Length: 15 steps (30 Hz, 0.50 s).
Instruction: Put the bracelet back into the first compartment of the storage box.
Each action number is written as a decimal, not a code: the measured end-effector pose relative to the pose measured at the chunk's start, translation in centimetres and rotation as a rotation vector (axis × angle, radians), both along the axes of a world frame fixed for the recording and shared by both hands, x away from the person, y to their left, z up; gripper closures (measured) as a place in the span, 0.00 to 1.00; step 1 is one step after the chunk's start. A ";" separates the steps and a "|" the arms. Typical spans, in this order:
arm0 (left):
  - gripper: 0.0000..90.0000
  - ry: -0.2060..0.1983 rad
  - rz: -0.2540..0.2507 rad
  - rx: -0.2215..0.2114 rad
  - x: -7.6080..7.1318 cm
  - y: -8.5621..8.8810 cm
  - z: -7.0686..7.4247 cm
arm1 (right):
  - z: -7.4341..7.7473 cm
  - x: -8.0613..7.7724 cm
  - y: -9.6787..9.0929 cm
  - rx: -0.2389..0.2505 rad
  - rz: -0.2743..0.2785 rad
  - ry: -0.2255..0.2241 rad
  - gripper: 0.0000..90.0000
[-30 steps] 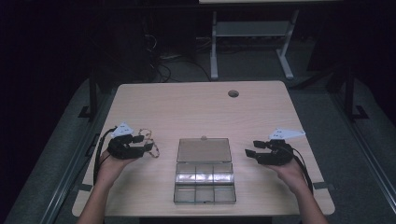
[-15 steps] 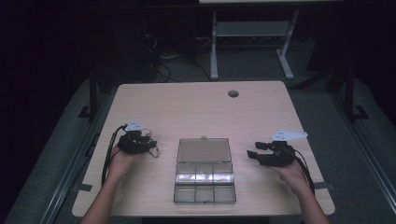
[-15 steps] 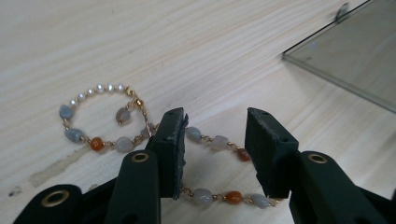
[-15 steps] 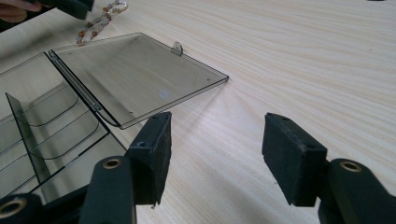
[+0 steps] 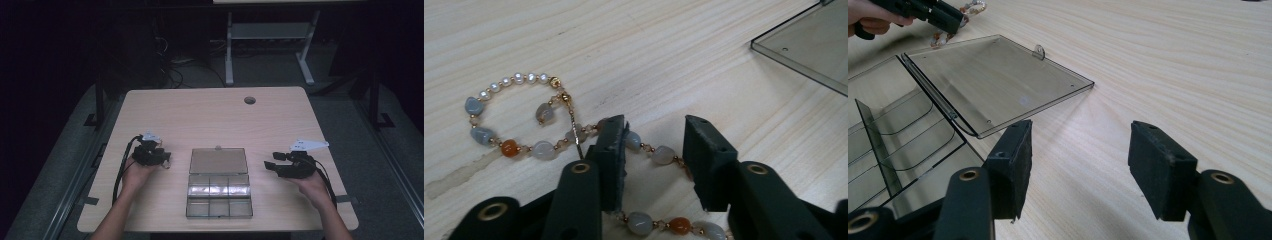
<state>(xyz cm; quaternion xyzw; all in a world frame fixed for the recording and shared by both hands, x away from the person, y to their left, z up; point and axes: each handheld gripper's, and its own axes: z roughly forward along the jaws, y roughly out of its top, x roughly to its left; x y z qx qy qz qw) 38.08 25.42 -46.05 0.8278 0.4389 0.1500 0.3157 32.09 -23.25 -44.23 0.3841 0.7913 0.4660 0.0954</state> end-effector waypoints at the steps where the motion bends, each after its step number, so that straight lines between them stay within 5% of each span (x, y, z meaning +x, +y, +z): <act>1: 0.74 -0.005 0.002 0.009 0.0 0.0 0.0 | 0.0 0.0 0.0 0.001 -0.003 0.004 0.47; 7: 0.93 -0.014 0.009 0.014 -0.1 0.3 0.0 | 0.0 -0.1 0.0 -0.001 -0.001 0.000 0.47; 15: 0.95 0.003 -0.003 -0.048 0.0 1.1 -0.2 | 0.0 -0.1 0.0 -0.002 0.003 -0.001 0.48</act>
